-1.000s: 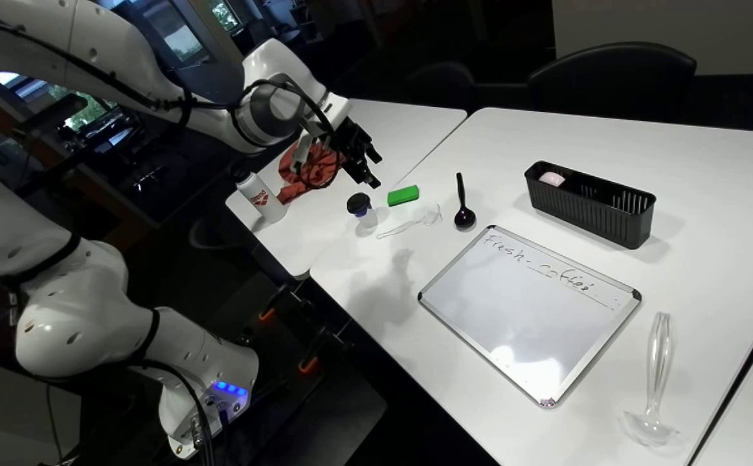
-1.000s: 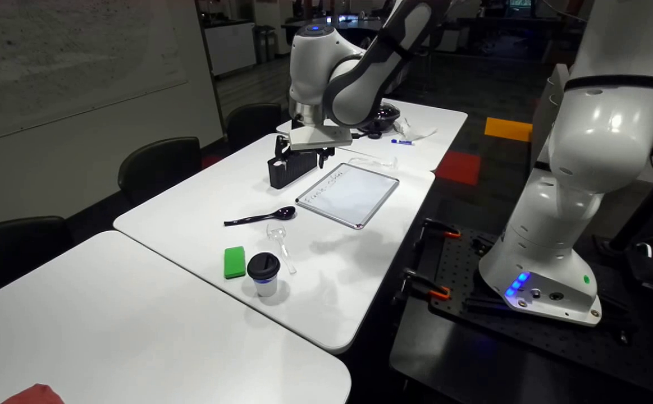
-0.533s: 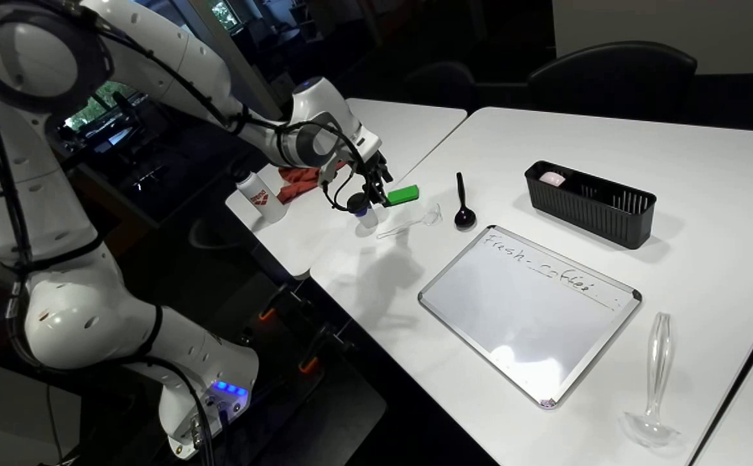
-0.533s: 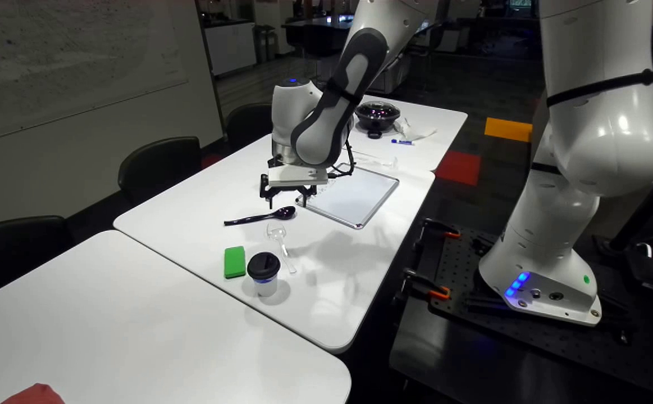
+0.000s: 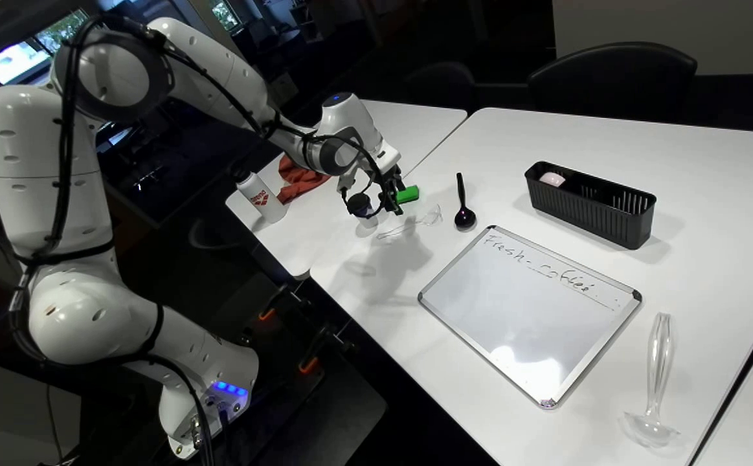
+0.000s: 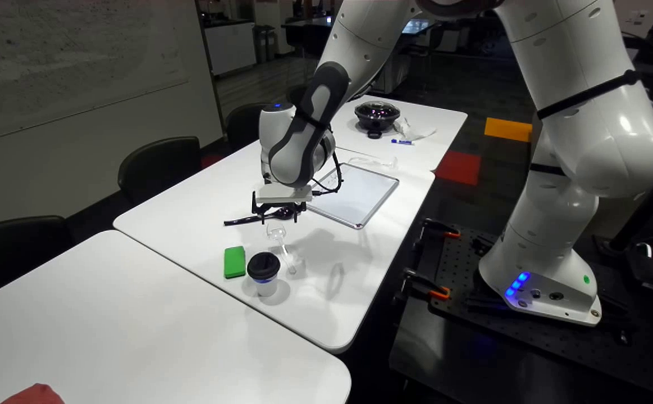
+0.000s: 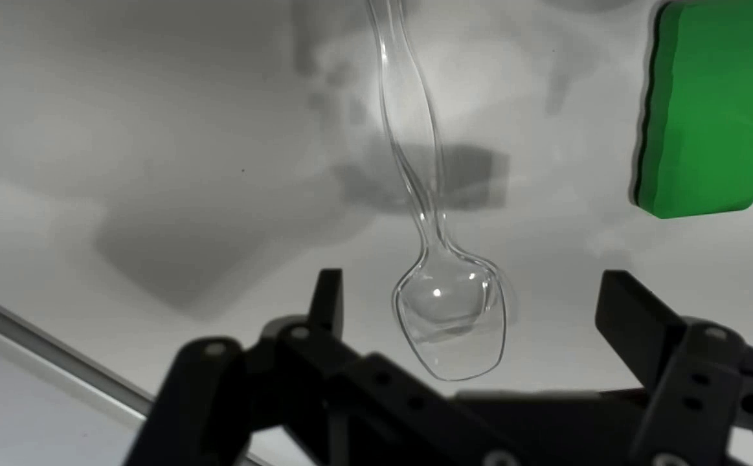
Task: Put the transparent spoon on the left into the black rack
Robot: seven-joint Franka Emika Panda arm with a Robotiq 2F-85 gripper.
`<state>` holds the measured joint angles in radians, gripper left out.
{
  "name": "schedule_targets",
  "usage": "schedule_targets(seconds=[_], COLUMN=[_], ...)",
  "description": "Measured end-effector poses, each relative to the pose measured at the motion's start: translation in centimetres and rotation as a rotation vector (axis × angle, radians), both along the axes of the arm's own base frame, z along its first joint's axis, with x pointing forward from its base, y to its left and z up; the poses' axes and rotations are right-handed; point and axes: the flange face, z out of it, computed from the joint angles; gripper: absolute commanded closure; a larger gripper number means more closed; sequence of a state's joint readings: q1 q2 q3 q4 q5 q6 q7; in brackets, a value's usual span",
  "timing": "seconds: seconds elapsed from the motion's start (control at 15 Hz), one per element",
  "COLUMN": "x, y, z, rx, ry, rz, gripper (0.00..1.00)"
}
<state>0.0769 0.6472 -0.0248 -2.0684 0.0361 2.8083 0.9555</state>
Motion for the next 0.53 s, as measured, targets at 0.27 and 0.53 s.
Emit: schedule_targets(seconds=[0.27, 0.53], x=[0.3, 0.1], y=[0.0, 0.2], z=[-2.6, -4.6], rx=[-0.019, -0.033], ry=[0.030, 0.053], rz=[0.013, 0.026], gripper=[0.00, 0.00])
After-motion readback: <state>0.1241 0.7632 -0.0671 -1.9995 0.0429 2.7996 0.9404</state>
